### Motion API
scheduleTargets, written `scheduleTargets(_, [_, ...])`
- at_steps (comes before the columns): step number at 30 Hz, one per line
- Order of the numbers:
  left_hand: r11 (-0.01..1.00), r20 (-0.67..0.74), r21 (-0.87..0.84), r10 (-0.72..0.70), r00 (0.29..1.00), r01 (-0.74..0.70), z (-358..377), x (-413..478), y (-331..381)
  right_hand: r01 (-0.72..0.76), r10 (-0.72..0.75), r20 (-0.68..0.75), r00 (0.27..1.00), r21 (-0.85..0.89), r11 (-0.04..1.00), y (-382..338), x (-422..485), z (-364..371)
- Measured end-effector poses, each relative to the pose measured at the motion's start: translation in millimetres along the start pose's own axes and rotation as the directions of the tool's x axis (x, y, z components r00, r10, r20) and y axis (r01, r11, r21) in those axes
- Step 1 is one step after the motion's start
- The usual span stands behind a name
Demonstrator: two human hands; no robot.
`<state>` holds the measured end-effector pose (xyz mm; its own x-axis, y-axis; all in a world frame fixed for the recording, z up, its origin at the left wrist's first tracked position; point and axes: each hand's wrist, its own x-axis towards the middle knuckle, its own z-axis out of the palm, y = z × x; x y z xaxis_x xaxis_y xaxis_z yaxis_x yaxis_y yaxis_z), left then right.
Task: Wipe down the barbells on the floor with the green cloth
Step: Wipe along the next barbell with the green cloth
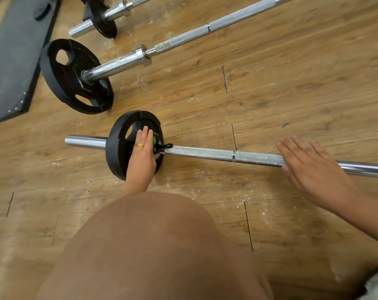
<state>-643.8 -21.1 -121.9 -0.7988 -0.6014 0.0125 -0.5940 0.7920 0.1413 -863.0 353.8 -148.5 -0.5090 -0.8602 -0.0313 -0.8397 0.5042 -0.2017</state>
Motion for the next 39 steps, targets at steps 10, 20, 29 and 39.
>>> scheduleTargets(10, [0.996, 0.029, 0.091, -0.014, 0.999, 0.011, 6.2, 12.2, 14.4, -0.003, 0.002, -0.02, 1.0, -0.004, 1.0, 2.5, 3.5, 3.9])
scheduleTargets(20, [1.0, -0.074, 0.004, 0.004, 0.997, -0.004, 9.0, 12.0, 11.6, 0.013, -0.015, -0.071, 0.997, -0.027, 1.0, 2.0, -0.4, 9.4])
scheduleTargets(29, [0.999, -0.273, 0.031, 0.018, 0.962, -0.01, 10.0, -11.7, -4.1, 0.013, -0.015, -0.065, 0.998, -0.022, 1.0, 1.3, -0.5, 10.7])
scheduleTargets(39, [0.992, -0.05, -0.112, -0.066, 0.997, 0.06, 7.3, 4.2, 2.4, 0.069, -0.069, 0.008, 0.998, -0.026, 0.997, -15.0, 20.3, 7.3])
